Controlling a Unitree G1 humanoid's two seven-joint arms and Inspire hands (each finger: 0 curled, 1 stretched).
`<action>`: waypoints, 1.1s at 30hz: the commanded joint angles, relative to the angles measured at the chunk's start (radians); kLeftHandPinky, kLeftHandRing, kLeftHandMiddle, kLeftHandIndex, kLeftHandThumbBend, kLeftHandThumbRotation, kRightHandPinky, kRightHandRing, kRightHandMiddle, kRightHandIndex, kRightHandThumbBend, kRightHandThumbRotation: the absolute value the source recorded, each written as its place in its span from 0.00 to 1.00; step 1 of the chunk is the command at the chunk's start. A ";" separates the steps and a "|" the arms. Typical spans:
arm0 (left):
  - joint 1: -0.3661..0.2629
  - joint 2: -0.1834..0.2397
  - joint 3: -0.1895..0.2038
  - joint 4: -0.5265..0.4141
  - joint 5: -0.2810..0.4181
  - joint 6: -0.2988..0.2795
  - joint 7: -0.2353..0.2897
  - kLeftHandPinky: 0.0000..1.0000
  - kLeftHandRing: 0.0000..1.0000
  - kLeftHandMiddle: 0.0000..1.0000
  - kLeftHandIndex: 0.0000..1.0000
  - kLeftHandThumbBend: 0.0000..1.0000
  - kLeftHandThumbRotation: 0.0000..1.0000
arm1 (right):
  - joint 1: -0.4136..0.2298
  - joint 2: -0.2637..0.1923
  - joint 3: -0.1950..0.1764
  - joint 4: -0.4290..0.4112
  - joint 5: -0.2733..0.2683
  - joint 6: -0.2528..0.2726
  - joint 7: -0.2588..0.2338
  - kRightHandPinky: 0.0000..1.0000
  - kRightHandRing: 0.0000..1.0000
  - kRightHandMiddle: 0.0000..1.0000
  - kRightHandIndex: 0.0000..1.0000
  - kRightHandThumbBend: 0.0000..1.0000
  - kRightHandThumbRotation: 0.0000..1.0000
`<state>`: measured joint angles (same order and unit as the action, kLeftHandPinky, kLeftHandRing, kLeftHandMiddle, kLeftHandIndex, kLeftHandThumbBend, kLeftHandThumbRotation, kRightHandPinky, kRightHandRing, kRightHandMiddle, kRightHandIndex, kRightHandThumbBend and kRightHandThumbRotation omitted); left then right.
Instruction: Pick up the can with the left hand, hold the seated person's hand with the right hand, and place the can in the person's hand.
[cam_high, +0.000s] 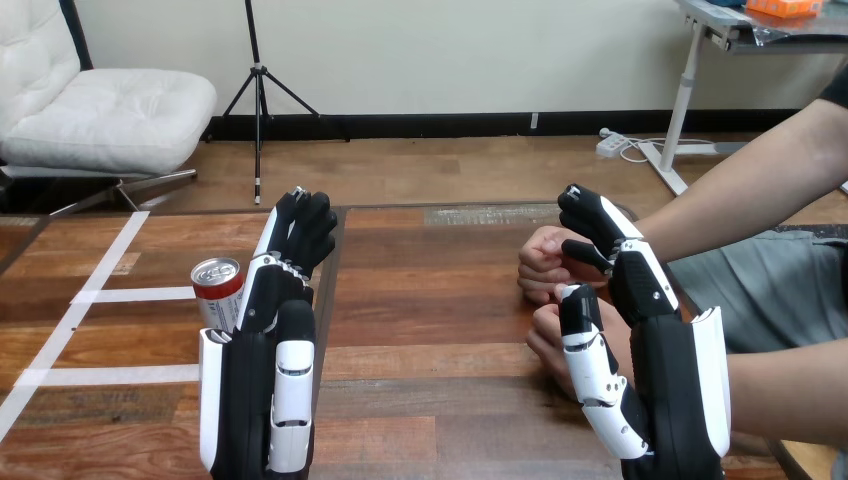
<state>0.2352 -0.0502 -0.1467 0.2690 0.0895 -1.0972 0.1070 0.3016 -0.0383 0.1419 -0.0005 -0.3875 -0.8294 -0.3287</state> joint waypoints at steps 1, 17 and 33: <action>0.019 -0.026 -0.008 -0.004 -0.005 -0.011 -0.007 0.88 0.89 0.90 0.91 0.38 1.00 | -0.063 0.025 -0.009 -0.006 0.020 -0.007 0.000 0.78 0.85 0.86 0.85 0.26 0.76; 0.013 -0.027 -0.008 -0.006 -0.011 -0.009 -0.010 0.88 0.89 0.90 0.91 0.39 1.00 | -0.071 0.023 -0.011 0.003 0.023 -0.011 0.000 0.79 0.85 0.86 0.85 0.26 0.76; -0.001 -0.042 0.049 -0.013 0.063 -0.019 0.034 0.88 0.89 0.90 0.92 0.40 0.67 | -0.076 0.023 -0.011 0.010 0.028 -0.013 0.001 0.79 0.85 0.86 0.84 0.26 0.75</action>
<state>0.2342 -0.0502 -0.1331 0.2690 0.1144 -1.0974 0.1189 0.2896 -0.0366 0.1410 0.0077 -0.3619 -0.8295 -0.3281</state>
